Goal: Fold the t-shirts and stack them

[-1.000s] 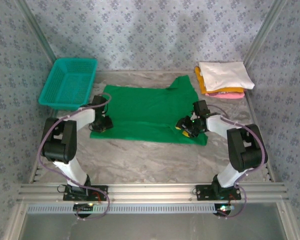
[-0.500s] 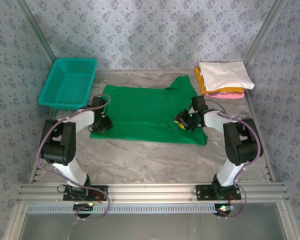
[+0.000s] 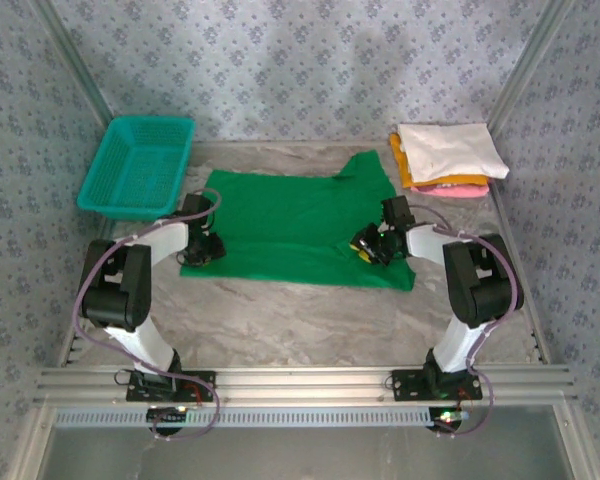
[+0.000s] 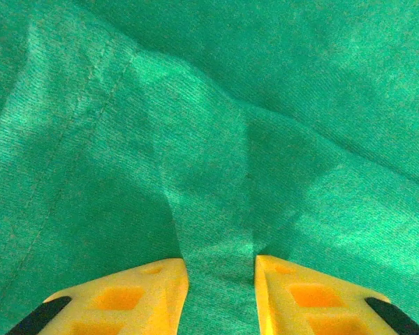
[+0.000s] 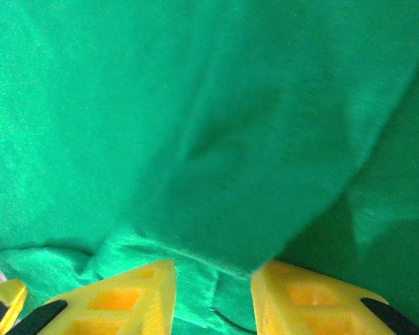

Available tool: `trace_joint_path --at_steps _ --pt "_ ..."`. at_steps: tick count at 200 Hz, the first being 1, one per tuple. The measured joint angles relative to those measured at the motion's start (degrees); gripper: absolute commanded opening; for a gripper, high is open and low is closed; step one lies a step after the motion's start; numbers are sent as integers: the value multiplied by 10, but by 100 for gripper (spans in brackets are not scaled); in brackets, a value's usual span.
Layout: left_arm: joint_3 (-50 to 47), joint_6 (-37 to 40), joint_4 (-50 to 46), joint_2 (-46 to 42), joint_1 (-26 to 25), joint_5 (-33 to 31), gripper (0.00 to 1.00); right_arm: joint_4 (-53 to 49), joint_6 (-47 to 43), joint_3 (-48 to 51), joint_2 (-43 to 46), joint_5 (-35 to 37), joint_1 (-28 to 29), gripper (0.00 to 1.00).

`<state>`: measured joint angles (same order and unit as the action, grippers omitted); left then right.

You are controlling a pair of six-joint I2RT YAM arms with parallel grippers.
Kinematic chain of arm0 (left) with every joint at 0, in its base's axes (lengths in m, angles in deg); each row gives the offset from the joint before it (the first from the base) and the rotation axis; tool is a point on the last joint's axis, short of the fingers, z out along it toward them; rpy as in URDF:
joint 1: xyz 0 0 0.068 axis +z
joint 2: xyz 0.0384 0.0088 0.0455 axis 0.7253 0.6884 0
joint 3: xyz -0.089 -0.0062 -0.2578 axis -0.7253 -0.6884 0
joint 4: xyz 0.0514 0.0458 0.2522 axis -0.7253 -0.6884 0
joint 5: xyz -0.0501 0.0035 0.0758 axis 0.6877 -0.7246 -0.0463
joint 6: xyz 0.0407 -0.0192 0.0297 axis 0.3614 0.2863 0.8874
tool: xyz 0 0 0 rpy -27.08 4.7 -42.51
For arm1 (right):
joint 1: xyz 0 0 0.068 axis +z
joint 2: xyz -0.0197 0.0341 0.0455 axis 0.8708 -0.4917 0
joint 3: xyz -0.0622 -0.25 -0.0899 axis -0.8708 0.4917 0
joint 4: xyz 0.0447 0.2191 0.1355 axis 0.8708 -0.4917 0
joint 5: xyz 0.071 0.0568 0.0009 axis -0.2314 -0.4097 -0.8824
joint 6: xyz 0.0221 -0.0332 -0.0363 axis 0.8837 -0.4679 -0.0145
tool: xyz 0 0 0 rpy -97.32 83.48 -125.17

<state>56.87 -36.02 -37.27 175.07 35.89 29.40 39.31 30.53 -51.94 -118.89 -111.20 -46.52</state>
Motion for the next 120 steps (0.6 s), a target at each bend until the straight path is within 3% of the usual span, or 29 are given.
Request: trace_joint_path --at_steps 82,120 --pt "0 0 0 0 0 0 34 14 9 -20 -17 13 5 36" --pt "0 0 0 -1 0 0 34 34 17 -37 -35 18 10 20"
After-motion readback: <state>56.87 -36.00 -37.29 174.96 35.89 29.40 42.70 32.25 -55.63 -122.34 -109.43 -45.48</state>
